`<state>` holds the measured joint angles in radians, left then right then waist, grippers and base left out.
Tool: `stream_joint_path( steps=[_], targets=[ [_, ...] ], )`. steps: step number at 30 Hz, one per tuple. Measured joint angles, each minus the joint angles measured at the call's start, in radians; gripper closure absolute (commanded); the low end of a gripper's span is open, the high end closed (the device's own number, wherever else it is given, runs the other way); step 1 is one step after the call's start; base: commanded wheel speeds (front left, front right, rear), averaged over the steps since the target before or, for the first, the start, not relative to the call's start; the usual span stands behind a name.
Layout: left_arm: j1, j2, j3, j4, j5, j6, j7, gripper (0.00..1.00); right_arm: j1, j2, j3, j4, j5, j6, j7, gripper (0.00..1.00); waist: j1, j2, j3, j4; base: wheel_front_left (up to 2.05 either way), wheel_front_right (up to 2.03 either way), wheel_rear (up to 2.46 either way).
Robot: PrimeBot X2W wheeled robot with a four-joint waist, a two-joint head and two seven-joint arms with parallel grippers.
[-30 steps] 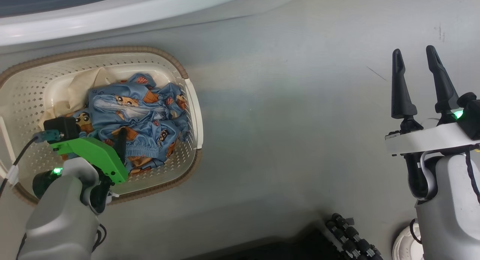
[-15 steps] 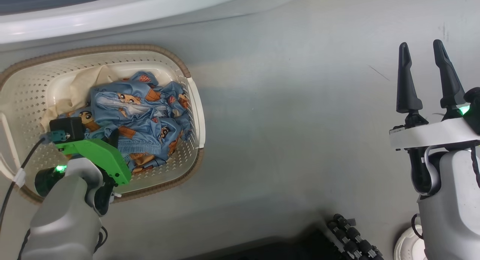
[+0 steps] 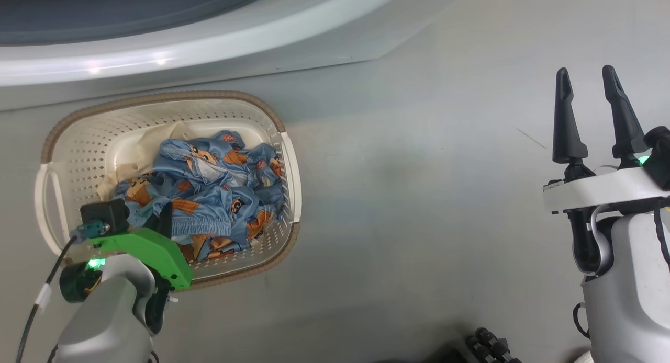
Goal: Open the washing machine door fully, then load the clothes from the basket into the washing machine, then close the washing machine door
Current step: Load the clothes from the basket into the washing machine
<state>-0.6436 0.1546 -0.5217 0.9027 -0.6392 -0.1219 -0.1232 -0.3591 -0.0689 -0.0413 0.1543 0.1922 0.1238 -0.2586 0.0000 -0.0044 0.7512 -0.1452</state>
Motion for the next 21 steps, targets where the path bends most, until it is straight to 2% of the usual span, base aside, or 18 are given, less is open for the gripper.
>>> stream_joint_path(
  steps=[8,21],
  targets=[
    [0.064,-0.024,-0.003,-0.001,-0.022,0.0,-0.093,1.0,0.043,-0.003,-0.029,0.027,0.0,0.0,0.0,0.0,0.0,0.0,-0.103,0.029,0.0,0.0,0.0],
    [0.176,-0.031,-0.007,-0.003,-0.056,0.0,-0.116,1.0,0.159,-0.01,-0.038,0.064,0.001,0.0,0.0,0.0,0.0,0.0,-0.284,0.081,0.0,0.0,0.0]
  ],
)
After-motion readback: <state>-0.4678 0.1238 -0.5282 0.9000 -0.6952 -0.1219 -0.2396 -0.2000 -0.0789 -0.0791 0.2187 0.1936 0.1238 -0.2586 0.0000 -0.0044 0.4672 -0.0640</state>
